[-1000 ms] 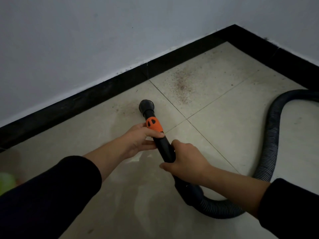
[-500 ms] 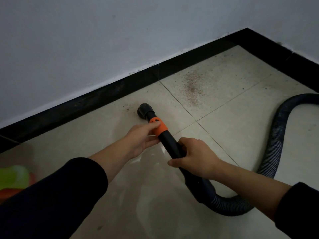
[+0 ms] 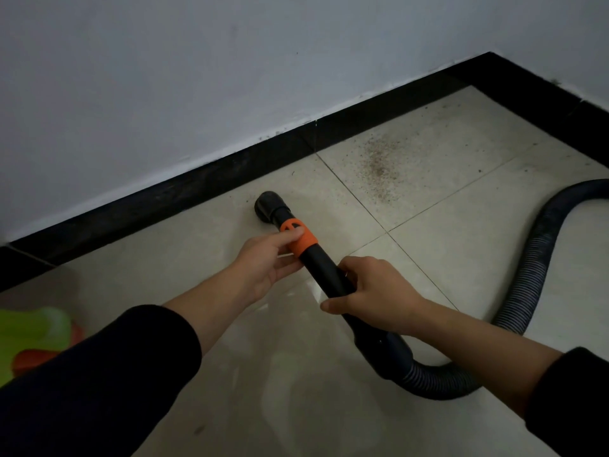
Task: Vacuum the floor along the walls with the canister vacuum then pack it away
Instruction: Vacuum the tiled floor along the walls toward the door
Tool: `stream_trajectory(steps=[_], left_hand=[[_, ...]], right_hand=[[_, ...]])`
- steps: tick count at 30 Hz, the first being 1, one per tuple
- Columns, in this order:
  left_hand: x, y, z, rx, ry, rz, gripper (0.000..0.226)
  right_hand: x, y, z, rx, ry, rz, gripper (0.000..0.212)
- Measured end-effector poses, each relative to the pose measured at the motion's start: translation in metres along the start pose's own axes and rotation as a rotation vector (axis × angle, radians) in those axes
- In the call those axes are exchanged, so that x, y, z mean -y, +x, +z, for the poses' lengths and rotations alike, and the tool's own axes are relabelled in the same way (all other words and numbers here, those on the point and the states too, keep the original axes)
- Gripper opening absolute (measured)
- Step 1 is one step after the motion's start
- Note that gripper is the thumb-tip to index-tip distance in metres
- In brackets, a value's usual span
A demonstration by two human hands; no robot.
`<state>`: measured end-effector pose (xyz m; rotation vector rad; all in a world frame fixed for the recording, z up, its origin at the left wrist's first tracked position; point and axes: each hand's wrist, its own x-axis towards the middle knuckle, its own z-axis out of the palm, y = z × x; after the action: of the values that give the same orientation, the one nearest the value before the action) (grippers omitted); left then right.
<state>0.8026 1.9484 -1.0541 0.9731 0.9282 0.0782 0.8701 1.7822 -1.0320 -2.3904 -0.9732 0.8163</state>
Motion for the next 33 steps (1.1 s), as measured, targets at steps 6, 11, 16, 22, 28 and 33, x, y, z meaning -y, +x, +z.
stream_trajectory(steps=[6,11,16,22,28,33], left_hand=[[0.003,-0.004,-0.014,-0.022,-0.006,-0.028,0.024],[0.002,-0.007,-0.026,-0.051,-0.021,-0.037,0.039],[-0.001,-0.006,-0.037,-0.085,-0.042,-0.032,0.04],[-0.003,-0.003,-0.049,-0.139,-0.068,-0.009,0.044],[-0.003,-0.001,-0.065,-0.209,-0.094,0.024,0.04],[0.005,-0.01,-0.077,-0.215,-0.08,0.019,0.02]], right_hand=[[0.006,0.006,0.008,0.035,-0.054,-0.032,0.034],[0.012,0.01,0.014,0.048,-0.082,-0.059,0.036],[0.02,0.017,0.019,0.073,-0.098,-0.084,0.035],[0.032,0.029,0.026,0.096,-0.156,-0.14,0.034],[0.042,0.038,0.031,0.102,-0.174,-0.18,0.037],[0.041,0.031,0.037,0.142,-0.19,-0.223,0.035]])
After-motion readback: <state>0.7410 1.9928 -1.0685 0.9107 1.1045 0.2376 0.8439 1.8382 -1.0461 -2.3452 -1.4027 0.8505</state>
